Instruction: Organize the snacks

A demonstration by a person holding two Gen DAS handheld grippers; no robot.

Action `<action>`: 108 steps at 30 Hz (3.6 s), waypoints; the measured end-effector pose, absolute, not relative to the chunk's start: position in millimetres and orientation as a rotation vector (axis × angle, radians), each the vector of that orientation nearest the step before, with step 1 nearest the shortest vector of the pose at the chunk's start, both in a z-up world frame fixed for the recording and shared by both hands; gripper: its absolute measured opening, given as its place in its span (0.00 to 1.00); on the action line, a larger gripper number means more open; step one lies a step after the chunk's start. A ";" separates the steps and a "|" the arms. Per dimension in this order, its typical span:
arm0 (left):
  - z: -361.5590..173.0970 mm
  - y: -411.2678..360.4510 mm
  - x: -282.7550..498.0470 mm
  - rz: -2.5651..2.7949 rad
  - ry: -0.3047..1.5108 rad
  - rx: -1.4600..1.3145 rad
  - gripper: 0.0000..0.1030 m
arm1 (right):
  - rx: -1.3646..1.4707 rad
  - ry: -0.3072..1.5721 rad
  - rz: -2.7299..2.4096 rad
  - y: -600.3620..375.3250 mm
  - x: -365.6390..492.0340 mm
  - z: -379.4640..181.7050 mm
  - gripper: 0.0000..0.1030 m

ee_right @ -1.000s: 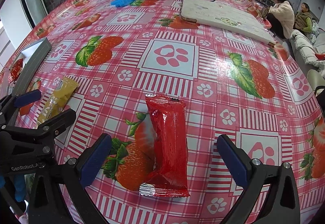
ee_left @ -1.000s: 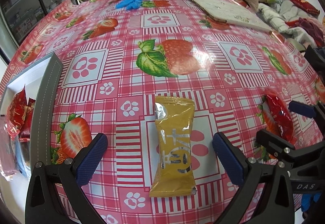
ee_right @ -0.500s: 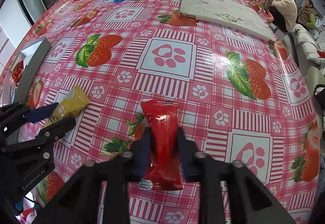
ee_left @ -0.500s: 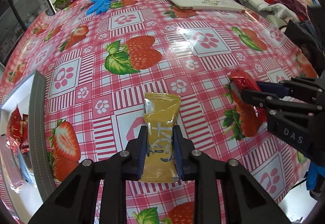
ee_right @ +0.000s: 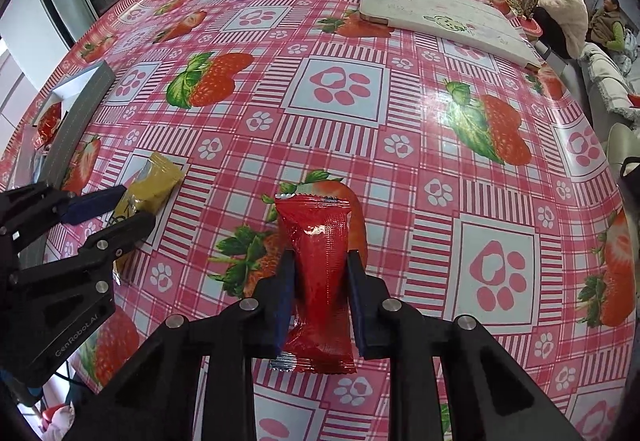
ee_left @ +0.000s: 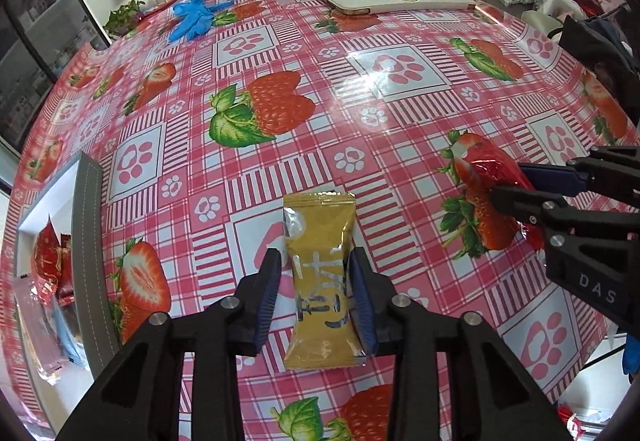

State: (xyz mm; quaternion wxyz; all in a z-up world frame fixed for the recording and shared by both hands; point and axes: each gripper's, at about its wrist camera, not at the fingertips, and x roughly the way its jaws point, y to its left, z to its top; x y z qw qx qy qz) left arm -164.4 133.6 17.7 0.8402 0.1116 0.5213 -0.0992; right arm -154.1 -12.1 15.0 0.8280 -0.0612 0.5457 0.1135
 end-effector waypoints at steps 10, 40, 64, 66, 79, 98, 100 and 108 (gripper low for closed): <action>15.4 143.9 -156.8 -0.185 1.111 0.187 0.63 | -0.113 1.171 0.239 -16.0 -146.8 14.3 0.26; 33.9 130.4 -181.9 -0.257 1.076 0.170 0.26 | -0.059 1.146 0.253 -17.8 -160.5 25.1 0.23; 112.8 260.3 -235.3 -0.104 0.895 0.000 0.22 | -0.041 1.028 0.455 60.4 -181.2 109.1 0.23; 114.4 277.5 -239.7 -0.074 0.887 -0.020 0.22 | -0.049 1.028 0.494 79.5 -181.0 113.5 0.23; 71.0 263.1 -220.3 -0.105 1.056 -0.121 0.74 | -0.131 1.059 0.595 153.2 -177.3 101.2 0.23; 13.7 236.4 -172.1 0.043 1.193 -0.226 0.24 | 0.014 1.068 0.448 39.6 -175.0 84.2 0.24; 19.6 243.7 -176.1 0.021 1.190 -0.270 0.24 | 0.013 1.063 0.453 42.0 -175.0 86.6 0.24; 80.4 273.4 -199.3 -0.026 1.052 -0.262 0.24 | -0.019 1.052 0.514 76.5 -171.1 100.9 0.23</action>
